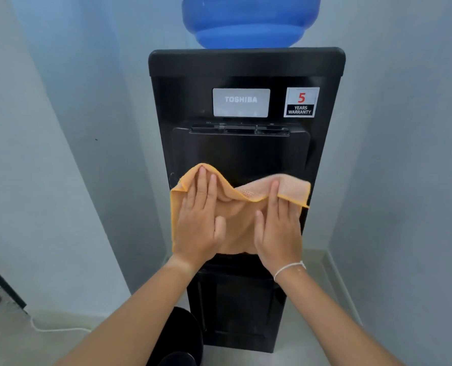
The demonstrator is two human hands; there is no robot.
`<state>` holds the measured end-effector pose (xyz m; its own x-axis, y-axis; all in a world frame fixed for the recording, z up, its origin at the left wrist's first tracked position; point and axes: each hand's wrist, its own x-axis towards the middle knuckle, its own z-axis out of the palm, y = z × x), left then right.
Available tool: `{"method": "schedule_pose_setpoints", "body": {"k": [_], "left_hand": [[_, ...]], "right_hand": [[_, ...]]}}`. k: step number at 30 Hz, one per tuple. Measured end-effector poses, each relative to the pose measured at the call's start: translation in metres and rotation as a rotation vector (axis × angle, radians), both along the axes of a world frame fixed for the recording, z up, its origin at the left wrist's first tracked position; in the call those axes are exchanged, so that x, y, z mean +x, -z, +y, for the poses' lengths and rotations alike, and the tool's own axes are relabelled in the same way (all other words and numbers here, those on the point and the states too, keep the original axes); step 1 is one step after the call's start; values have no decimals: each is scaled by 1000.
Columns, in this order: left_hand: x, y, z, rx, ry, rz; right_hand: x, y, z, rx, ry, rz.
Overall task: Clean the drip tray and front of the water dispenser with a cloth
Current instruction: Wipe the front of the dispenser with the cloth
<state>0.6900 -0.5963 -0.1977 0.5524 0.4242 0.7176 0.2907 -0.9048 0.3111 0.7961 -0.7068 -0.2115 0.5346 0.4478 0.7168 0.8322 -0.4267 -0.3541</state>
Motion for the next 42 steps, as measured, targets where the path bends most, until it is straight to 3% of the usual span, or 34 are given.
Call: {"method": "schedule_pose_setpoints", "body": {"k": [4,7,14,17,23,30,36,38,42], "left_hand": [[0,28,-6,-36,33,33],[15,47,-14,-50,54,113],[57,42,-5,-32,31,109],[68,40,-1,-24,5,110],[59,82,0,-6,55,161],[52,77,12,-84,18,92],[35,77,31,-78,-73,117],[29,84,31,-62,-68,155],[32,85,29,-122,-84,105]], "right_hand": [[7,39,-3,25,-22,259],[21,46,-4,39,17,315],[69,11,5,67,128,39],[79,10,17,114,139,16],[48,104,-16,-335,47,66],[67,34,25,42,211,46],[35,98,17,-283,7,16],[38,104,13,-255,19,73],[43,61,42,-48,139,-24]]}}
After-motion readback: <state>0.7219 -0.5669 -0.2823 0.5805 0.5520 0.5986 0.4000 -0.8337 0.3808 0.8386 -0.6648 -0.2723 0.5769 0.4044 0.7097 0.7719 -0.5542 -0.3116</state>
